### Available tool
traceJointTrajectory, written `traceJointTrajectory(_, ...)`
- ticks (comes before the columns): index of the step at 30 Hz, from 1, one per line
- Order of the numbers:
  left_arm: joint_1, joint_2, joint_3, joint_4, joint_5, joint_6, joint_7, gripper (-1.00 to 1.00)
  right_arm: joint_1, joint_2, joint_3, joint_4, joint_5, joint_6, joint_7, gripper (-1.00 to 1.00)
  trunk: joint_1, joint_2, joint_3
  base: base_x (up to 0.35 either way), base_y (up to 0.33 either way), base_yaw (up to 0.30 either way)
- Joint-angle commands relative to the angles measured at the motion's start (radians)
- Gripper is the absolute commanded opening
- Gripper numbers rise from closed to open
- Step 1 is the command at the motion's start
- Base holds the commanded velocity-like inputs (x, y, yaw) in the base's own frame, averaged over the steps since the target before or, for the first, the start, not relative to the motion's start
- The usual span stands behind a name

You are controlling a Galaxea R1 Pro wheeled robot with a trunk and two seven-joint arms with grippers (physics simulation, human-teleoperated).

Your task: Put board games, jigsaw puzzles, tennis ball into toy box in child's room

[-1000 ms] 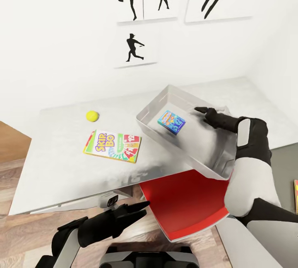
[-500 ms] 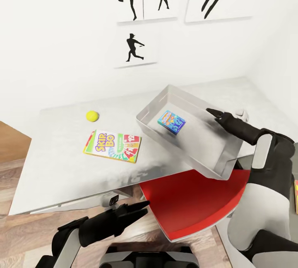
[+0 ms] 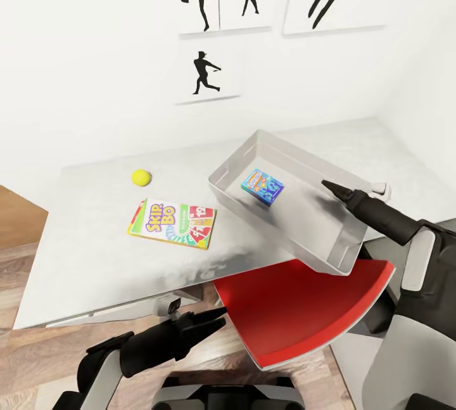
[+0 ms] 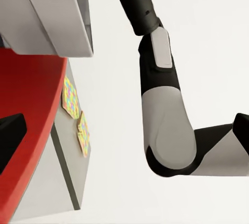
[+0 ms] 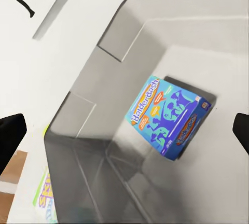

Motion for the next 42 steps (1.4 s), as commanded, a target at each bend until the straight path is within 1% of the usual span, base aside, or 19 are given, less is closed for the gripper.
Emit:
traceJointTrajectory(1,-0.001,0.001,-0.001,0.0,0.006,0.006,0.002,1.0,-0.001,0.001,-0.002,0.0,-0.001,0.006,0.003,1.0,0.001,-0.002,-0.001,0.0,0.0,0.0)
traceJointTrajectory(3,0.0,0.002,0.001,0.0,0.005,0.006,0.007,1.0,0.007,-0.004,0.001,-0.007,-0.001,0.006,0.026,1.0,0.001,-0.002,-0.001,0.0,0.0,0.0)
traceJointTrajectory(8,0.001,0.003,0.003,0.0,0.005,0.007,0.014,1.0,0.013,-0.009,0.004,-0.013,-0.001,0.006,0.046,1.0,0.001,-0.002,-0.001,0.0,0.0,0.0)
traceJointTrajectory(12,0.001,0.004,0.003,0.0,0.005,0.006,0.018,1.0,0.013,-0.011,0.005,-0.016,-0.001,0.006,0.054,1.0,0.001,-0.002,-0.001,0.0,0.0,0.0)
traceJointTrajectory(13,-0.005,-0.002,0.009,-0.006,0.01,0.007,0.016,1.0,0.007,-0.005,0.0,-0.021,-0.007,0.006,0.059,1.0,0.001,-0.002,-0.001,0.0,0.0,0.0)
traceJointTrajectory(16,-0.021,-0.005,0.025,-0.023,0.025,0.007,0.017,1.0,-0.009,-0.006,-0.003,-0.038,-0.008,0.006,0.06,1.0,0.001,-0.002,-0.001,0.0,0.0,0.0)
traceJointTrajectory(22,-0.055,-0.005,0.025,-0.034,0.025,0.007,0.017,1.0,-0.043,-0.006,-0.003,-0.072,-0.008,0.006,0.06,1.0,0.001,-0.002,-0.001,0.0,0.0,0.0)
traceJointTrajectory(25,-0.058,-0.005,0.025,-0.034,0.025,0.007,0.017,1.0,-0.059,-0.006,-0.003,-0.072,-0.008,0.006,0.06,1.0,0.001,-0.002,-0.002,0.0,0.0,0.0)
traceJointTrajectory(42,-0.058,-0.005,0.025,-0.034,0.025,0.007,0.017,1.0,-0.059,-0.006,-0.003,-0.072,-0.008,0.006,0.06,1.0,0.001,-0.002,-0.002,0.0,0.0,0.0)
